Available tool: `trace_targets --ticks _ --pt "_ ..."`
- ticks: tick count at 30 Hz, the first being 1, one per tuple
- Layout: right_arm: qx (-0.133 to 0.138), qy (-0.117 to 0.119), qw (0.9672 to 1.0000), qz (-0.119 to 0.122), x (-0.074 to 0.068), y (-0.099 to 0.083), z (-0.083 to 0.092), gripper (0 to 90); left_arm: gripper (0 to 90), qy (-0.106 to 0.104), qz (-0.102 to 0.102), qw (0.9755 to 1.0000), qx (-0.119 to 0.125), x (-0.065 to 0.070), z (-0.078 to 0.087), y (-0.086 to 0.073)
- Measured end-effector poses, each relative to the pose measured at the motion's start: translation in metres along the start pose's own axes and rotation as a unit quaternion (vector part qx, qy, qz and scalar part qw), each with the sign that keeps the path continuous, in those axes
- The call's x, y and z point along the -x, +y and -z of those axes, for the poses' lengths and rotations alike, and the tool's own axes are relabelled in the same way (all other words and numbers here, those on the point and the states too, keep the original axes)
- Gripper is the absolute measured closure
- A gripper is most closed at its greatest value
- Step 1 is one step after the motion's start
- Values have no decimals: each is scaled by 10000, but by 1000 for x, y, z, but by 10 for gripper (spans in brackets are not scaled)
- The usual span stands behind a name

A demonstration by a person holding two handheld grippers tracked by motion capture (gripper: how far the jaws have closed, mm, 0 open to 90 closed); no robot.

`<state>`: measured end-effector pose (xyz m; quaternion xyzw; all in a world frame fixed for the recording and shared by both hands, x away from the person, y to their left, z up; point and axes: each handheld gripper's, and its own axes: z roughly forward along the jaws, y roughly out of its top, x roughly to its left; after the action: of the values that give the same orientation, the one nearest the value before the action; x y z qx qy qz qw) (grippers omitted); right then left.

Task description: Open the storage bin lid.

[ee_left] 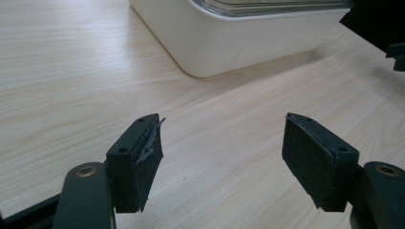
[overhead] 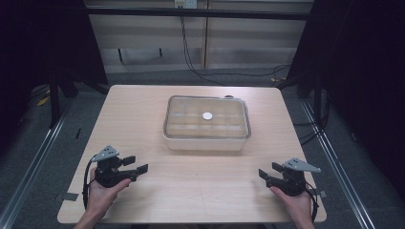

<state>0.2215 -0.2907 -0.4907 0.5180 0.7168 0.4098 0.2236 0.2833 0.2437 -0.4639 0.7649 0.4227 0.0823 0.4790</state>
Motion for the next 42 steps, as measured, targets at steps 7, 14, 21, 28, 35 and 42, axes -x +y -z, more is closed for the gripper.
trace_targets --ticks 7,14,21,28,35,42 --pt "68 417 9991 -57 -1 2 4 444 330 49 -263 9995 -187 0 -7 2" --pt "188 577 9982 -26 -7 7 6 436 460 -113 -310 9994 -113 1 -5 2" --pt "283 611 9977 -18 -12 12 7 442 499 -246 -487 9985 -5 4 -6 2" --pt "241 672 9974 -25 -10 29 3 388 497 -257 -607 9978 30 5 -14 6" --pt "254 782 9966 -71 -7 47 -1 342 444 -150 -462 9987 -145 2 -12 17" --pt "308 887 9956 -64 -2 68 -7 331 367 -251 -370 9987 -265 -4 -21 28"
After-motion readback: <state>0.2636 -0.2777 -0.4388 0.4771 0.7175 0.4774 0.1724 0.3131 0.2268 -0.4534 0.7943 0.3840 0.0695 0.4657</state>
